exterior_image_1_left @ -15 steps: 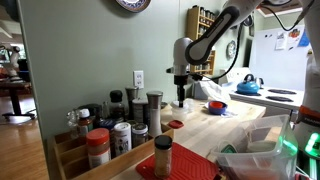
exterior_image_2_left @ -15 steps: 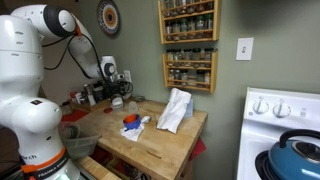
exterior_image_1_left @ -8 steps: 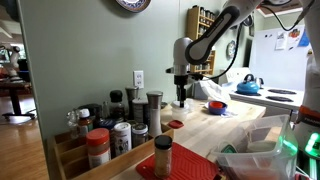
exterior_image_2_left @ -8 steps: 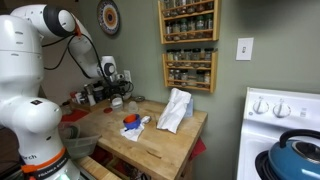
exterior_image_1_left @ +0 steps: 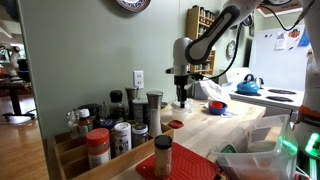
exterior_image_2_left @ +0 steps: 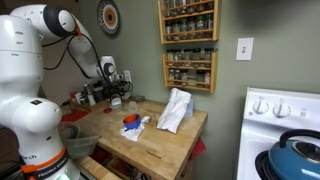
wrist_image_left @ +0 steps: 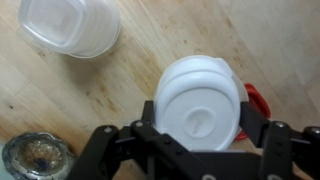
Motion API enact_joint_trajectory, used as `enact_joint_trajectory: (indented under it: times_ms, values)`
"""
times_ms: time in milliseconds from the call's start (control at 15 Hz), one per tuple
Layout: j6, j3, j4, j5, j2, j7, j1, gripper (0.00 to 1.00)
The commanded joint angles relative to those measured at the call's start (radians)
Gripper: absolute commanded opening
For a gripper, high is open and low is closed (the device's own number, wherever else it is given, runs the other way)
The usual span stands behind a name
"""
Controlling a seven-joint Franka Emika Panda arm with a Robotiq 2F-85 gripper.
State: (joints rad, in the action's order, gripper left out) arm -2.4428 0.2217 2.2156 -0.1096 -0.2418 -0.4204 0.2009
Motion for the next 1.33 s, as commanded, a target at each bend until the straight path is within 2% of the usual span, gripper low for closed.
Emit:
enact_joint_trajectory:
  times_ms: [0, 200, 333, 400, 600, 1133, 1267]
  values:
    - [0.023, 0.005, 0.002, -0.018, 0.007, 0.002, -0.007, 0.59]
    - [0.026, 0.004, 0.001, -0.021, 0.008, 0.003, -0.007, 0.59]
    - [0.026, 0.004, 0.001, -0.022, 0.009, 0.003, -0.007, 0.88]
    - [0.027, 0.004, 0.001, -0.021, 0.009, 0.003, -0.007, 0.97]
    - [0.026, 0.003, 0.001, -0.020, 0.012, 0.001, -0.010, 1.00]
    - [0.028, 0.003, 0.002, -0.018, 0.016, -0.003, -0.015, 1.00]
    - [0.027, 0.004, 0.005, -0.015, 0.024, -0.005, -0.016, 0.96]
